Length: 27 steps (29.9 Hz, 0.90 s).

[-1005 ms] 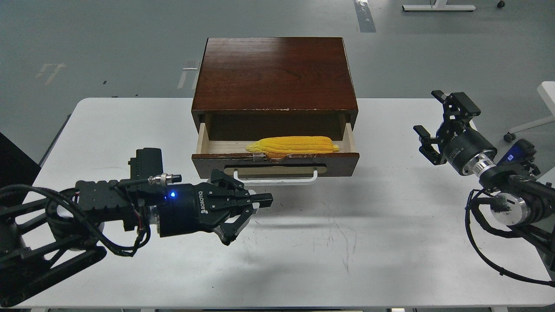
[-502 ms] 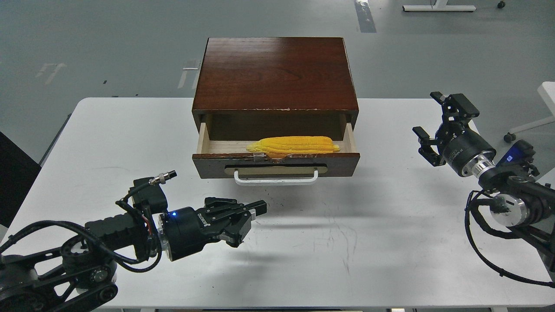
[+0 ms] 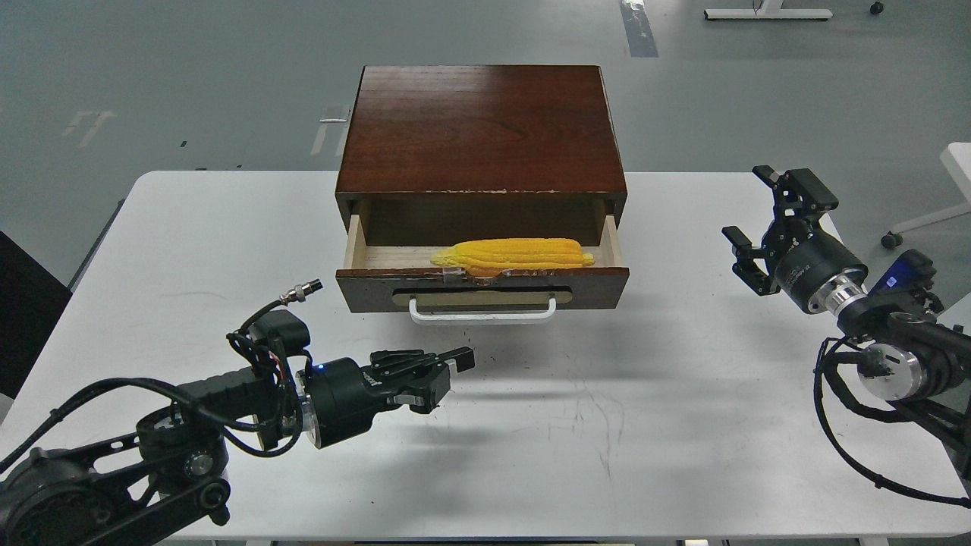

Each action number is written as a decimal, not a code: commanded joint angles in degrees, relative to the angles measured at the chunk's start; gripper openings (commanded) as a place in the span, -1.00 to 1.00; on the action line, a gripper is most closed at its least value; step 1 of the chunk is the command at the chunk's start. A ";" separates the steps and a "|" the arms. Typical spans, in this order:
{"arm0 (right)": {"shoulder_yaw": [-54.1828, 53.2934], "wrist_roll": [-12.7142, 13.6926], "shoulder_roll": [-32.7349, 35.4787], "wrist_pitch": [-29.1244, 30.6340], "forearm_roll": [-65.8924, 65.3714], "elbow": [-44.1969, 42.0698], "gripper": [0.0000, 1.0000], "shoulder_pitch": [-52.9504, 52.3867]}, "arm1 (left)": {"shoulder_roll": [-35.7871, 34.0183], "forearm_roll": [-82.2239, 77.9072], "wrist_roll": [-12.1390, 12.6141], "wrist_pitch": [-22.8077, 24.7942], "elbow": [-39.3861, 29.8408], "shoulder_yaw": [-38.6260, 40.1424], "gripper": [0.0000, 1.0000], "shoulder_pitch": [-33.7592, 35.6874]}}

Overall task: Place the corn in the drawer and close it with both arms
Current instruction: 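Push the drawer front with the left gripper toward the box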

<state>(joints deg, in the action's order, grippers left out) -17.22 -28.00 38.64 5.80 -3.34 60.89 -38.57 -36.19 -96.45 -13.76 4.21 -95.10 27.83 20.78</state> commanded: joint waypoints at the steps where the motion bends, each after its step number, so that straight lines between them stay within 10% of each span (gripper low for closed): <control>1: -0.01 0.00 -0.05 0.00 0.00 0.02 0.98 0.34 | 0.25 1.44 0.31 0.01 1.23 0.73 -1.00 0.14; 27: 0.08 0.00 -0.05 0.00 -0.09 0.02 0.98 0.86 | 1.56 7.16 0.23 3.18 4.49 0.99 -1.00 4.88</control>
<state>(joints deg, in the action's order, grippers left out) -17.15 -28.00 38.58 5.80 -3.43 60.91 -37.70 -34.67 -89.45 -13.45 6.74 -90.92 28.83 24.54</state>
